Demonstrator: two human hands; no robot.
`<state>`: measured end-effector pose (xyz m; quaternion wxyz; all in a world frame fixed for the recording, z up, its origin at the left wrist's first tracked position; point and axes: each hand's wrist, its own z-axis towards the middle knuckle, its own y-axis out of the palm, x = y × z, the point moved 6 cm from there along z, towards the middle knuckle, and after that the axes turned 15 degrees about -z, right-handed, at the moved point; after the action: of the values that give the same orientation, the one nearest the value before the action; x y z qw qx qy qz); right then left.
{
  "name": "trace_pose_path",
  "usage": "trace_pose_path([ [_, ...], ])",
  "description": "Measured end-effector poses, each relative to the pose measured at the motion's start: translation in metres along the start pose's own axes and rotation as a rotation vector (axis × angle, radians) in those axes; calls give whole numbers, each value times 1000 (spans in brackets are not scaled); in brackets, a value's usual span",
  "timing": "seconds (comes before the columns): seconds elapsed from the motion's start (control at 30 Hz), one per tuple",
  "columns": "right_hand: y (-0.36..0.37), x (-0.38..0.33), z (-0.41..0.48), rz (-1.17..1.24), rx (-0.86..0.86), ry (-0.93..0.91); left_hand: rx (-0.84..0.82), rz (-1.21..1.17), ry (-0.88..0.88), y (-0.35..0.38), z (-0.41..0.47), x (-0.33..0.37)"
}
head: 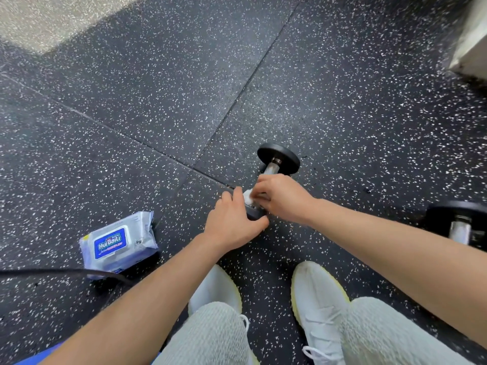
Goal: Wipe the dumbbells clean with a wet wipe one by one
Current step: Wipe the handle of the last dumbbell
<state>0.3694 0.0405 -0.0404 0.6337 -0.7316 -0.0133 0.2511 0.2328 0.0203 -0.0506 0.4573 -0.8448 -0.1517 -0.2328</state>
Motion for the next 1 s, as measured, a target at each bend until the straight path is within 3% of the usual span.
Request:
trace_pose_path([
  [0.2, -17, 36, 3, -92, 161, 297, -48, 22, -5, 5, 2, 2],
  [0.47, 1, -1, -12, -3, -9, -9, -57, -28, -30, 5, 5, 2],
  [0.73, -18, 35, -1, -190, 191, 311, -78, -33, -51, 5, 3, 3],
  [0.9, 8, -6, -20, -54, 25, 16, -54, -26, -30, 7, 4, 4],
  [1.0, 6, 4, -13, -70, 16, -3, -63, -9, -27, 8, 4, 3],
])
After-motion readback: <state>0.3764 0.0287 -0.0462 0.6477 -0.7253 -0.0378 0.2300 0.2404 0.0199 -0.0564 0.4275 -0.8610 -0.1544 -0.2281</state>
